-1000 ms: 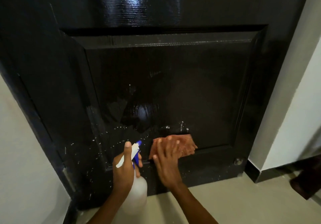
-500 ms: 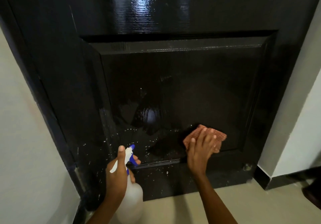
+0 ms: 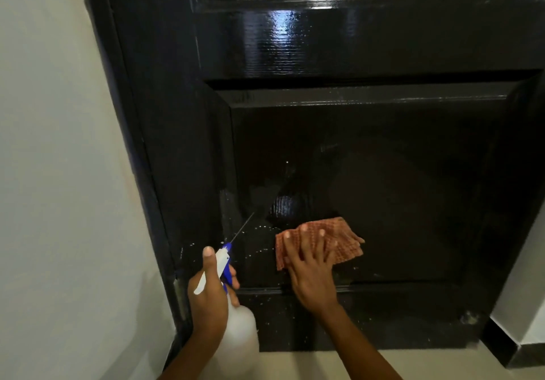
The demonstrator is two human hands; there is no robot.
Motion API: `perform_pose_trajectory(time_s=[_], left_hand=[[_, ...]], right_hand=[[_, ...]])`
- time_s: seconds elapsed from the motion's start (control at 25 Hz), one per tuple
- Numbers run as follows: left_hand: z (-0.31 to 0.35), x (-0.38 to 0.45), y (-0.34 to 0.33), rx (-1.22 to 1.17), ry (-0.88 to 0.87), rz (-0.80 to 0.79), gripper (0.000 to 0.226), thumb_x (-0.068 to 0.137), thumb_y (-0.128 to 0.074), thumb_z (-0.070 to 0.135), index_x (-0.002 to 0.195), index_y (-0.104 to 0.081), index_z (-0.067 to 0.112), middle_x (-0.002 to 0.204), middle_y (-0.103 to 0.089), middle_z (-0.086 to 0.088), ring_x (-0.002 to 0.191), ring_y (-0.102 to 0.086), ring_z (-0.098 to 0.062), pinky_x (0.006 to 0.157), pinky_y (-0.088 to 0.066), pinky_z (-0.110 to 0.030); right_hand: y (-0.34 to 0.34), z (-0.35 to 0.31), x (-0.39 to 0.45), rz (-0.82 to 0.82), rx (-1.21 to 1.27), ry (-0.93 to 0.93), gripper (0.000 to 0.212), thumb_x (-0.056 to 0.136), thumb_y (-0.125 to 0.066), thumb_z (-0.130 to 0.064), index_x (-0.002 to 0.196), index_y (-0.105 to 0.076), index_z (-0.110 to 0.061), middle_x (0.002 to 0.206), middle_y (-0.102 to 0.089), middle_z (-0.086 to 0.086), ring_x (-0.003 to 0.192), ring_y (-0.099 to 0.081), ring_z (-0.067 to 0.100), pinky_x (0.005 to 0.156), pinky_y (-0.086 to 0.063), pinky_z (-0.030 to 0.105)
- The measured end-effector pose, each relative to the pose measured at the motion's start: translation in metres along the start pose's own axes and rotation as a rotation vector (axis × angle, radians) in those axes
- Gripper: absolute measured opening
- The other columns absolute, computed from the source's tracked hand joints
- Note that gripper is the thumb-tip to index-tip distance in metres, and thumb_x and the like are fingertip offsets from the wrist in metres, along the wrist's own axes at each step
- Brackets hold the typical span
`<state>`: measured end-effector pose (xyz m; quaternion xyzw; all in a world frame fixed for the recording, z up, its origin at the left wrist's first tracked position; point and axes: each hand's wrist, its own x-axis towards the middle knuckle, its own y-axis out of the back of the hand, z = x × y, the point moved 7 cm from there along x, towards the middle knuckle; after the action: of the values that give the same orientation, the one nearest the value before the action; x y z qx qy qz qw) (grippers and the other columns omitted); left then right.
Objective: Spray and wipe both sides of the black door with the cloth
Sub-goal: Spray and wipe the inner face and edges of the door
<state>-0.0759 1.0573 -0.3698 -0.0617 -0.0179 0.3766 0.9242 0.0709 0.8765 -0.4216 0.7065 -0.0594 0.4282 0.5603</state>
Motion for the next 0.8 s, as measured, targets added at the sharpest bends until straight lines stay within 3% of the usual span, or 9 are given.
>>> perform_pose_trajectory(time_s=[0.12,0.24,0.32,0.4,0.52,0.6,0.64,0.72,0.8], left_hand=[[0.009,-0.003,0.005,0.023,0.009,0.015,0.072,0.081,-0.028,0.065,0.077,-0.064,0.003,0.068,-0.065,-0.014,0.052,-0.056,-0.026,0.048,-0.047,-0.028],[0.007,0.001,0.012,0.038,0.023,0.039,0.073,0.087,-0.027,0.064,0.088,-0.067,0.002,0.084,-0.070,-0.017,0.065,-0.061,-0.032,0.055,-0.054,-0.028],[0.003,0.003,0.012,0.040,0.045,0.038,0.088,0.076,-0.030,0.074,0.101,-0.067,-0.002,0.093,-0.070,-0.024,0.076,-0.063,-0.040,0.077,-0.059,-0.043],[0.009,-0.003,0.008,0.033,0.028,0.023,0.084,0.073,-0.031,0.070,0.097,-0.067,-0.002,0.089,-0.069,-0.022,0.072,-0.062,-0.035,0.081,-0.055,-0.046],[0.017,-0.010,0.001,0.000,0.002,-0.007,0.072,0.075,-0.032,0.064,0.090,-0.067,0.003,0.089,-0.071,-0.016,0.075,-0.062,-0.031,0.074,-0.051,-0.037],[0.018,-0.008,0.000,-0.009,-0.014,-0.027,0.075,0.077,-0.032,0.064,0.094,-0.067,0.000,0.089,-0.072,-0.017,0.070,-0.062,-0.031,0.062,-0.055,-0.032],[0.017,-0.007,0.000,-0.010,-0.008,-0.031,0.075,0.077,-0.033,0.063,0.094,-0.067,-0.001,0.088,-0.072,-0.018,0.066,-0.061,-0.031,0.055,-0.055,-0.030],[0.016,-0.004,0.001,0.008,-0.009,-0.026,0.077,0.078,-0.032,0.065,0.094,-0.068,-0.002,0.086,-0.072,-0.019,0.060,-0.059,-0.031,0.052,-0.053,-0.031],[0.022,-0.003,0.002,0.025,-0.046,-0.009,0.078,0.080,-0.031,0.066,0.091,-0.070,-0.001,0.086,-0.073,-0.018,0.064,-0.061,-0.032,0.066,-0.055,-0.042]], right_hand=[[0.002,-0.031,0.018,0.004,-0.107,0.272,0.095,0.087,-0.064,-0.043,0.164,-0.009,-0.035,0.172,0.004,0.004,0.156,0.012,0.038,0.121,0.009,0.061],[0.037,-0.044,0.054,0.085,-0.164,0.458,0.077,0.098,-0.051,-0.047,0.163,-0.011,-0.036,0.172,0.002,-0.001,0.157,0.011,0.028,0.124,0.008,0.055],[0.076,-0.033,0.088,0.199,-0.156,0.451,0.066,0.103,-0.048,-0.047,0.162,-0.021,-0.037,0.171,-0.008,0.000,0.158,0.002,0.028,0.125,0.006,0.054],[0.119,-0.005,0.119,0.358,-0.116,0.308,0.061,0.103,-0.051,-0.046,0.159,-0.029,-0.037,0.169,-0.014,0.001,0.157,-0.006,0.031,0.124,0.004,0.057],[0.165,0.053,0.149,0.520,0.041,-0.203,0.062,0.107,-0.040,-0.049,0.162,-0.013,-0.038,0.171,-0.001,0.002,0.157,0.001,0.034,0.122,0.006,0.063],[0.167,0.052,0.146,0.560,0.091,-0.371,0.062,0.109,-0.036,-0.048,0.163,-0.010,-0.034,0.171,-0.001,0.007,0.157,0.001,0.037,0.121,0.002,0.068],[0.159,0.036,0.142,0.548,0.068,-0.304,0.063,0.108,-0.038,-0.046,0.163,-0.012,-0.032,0.171,-0.002,0.008,0.157,0.000,0.039,0.120,0.003,0.069],[0.118,-0.014,0.123,0.401,-0.033,0.100,0.072,0.102,-0.052,-0.044,0.163,-0.017,-0.030,0.171,-0.002,0.009,0.156,0.002,0.040,0.119,0.006,0.070],[0.060,-0.051,0.082,0.133,-0.181,0.510,0.084,0.095,-0.059,-0.046,0.164,-0.012,-0.033,0.172,0.000,0.005,0.157,0.008,0.034,0.121,0.007,0.066]])
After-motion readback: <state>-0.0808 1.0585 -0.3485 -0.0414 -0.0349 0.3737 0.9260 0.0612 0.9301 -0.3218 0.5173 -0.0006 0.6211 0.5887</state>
